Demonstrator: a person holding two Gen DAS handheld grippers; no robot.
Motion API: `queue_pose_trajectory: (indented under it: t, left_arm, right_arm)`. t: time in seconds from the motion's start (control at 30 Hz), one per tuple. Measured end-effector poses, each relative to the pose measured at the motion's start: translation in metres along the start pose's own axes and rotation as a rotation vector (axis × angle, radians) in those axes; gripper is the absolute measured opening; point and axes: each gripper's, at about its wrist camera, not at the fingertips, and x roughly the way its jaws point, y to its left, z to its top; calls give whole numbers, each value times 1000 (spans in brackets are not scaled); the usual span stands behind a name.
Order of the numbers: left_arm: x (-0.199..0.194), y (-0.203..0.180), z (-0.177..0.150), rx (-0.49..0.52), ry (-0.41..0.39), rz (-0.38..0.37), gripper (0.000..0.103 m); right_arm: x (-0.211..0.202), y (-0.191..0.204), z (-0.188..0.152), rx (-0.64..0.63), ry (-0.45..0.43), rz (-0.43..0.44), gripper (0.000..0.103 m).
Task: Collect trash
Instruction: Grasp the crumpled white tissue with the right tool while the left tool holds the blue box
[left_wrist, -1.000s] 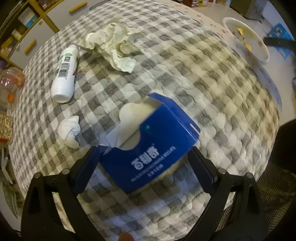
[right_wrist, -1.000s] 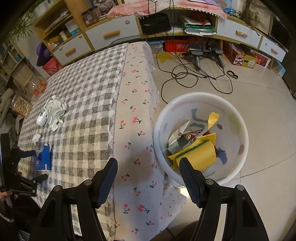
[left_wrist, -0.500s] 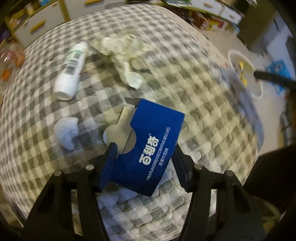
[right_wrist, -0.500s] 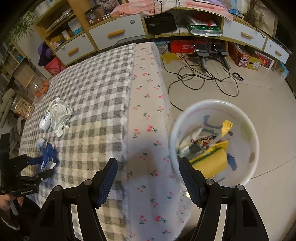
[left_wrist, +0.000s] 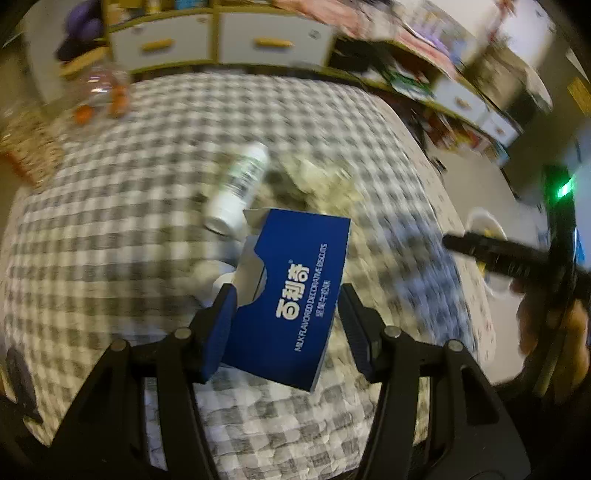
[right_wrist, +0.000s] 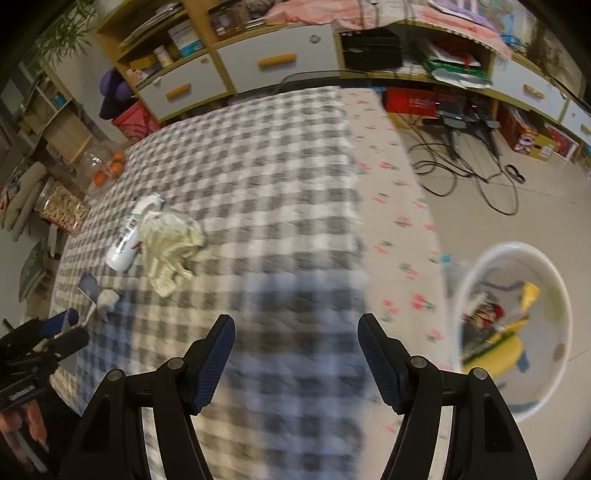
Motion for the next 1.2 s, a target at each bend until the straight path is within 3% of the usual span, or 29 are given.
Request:
queue_pose_trajectory:
  t: [0.27, 0.87, 0.93, 1.07, 1.2]
  left_arm:
    - [-5, 31, 11, -134, -35, 68, 58]
    - [0, 52, 16, -182, -7, 112, 58]
    - [2, 53, 15, -183, 0, 115, 58]
    - [5, 52, 14, -186, 7, 112, 58]
    - [4, 48, 14, -184, 4, 103, 58]
  right_arm:
    - [36, 59, 17, -62, 3, 49, 71]
    - [93, 105, 35, -88, -12, 97, 69]
    - [93, 108, 35, -107, -23, 91, 60]
    - [91, 112, 35, -155, -9, 111, 9]
    - [83, 112, 33, -171, -26, 101, 7]
